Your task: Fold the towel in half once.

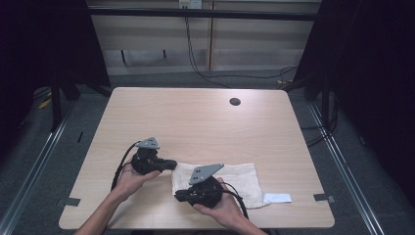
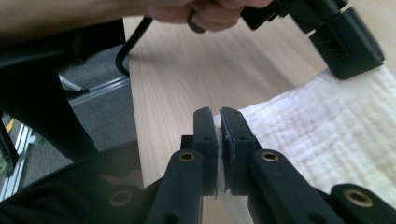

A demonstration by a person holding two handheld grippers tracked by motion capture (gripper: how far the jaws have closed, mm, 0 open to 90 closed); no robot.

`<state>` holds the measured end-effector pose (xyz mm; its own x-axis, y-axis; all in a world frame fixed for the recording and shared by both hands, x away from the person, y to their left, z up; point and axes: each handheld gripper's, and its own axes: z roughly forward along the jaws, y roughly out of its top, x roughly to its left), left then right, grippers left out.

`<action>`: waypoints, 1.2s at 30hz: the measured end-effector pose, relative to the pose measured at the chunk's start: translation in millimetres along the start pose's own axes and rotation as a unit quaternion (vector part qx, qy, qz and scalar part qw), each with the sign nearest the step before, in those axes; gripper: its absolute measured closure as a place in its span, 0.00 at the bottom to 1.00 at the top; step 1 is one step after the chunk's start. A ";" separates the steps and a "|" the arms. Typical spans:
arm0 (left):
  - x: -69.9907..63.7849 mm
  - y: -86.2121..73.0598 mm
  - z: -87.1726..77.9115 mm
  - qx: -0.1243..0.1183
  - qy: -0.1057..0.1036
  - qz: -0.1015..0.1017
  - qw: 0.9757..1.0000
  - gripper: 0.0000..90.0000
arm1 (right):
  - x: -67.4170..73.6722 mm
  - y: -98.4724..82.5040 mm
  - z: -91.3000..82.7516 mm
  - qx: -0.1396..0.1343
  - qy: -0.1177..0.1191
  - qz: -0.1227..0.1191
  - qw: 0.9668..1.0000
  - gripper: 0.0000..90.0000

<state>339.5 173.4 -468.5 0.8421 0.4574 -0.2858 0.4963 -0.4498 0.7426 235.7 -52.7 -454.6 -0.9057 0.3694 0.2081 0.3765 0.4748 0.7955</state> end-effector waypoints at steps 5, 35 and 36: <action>0.8 2.8 -4.3 -0.008 0.014 -0.006 1.000 0.95 | 0.6 7.6 1.7 -0.002 0.003 -0.005 1.000 0.95; 24.3 -7.0 -32.6 -0.025 0.024 -0.030 0.999 0.95 | 1.5 38.2 34.0 -0.021 0.032 -0.010 0.999 0.95; 24.3 -7.0 -32.6 -0.025 0.024 -0.030 0.999 0.95 | 1.5 38.2 34.0 -0.021 0.032 -0.010 0.999 0.95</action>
<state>349.6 212.7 -460.9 0.7993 0.5189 -0.3032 0.5341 -0.3821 0.7541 255.3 -6.9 -443.2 -0.9242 0.3075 0.2267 0.3505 0.4469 0.8230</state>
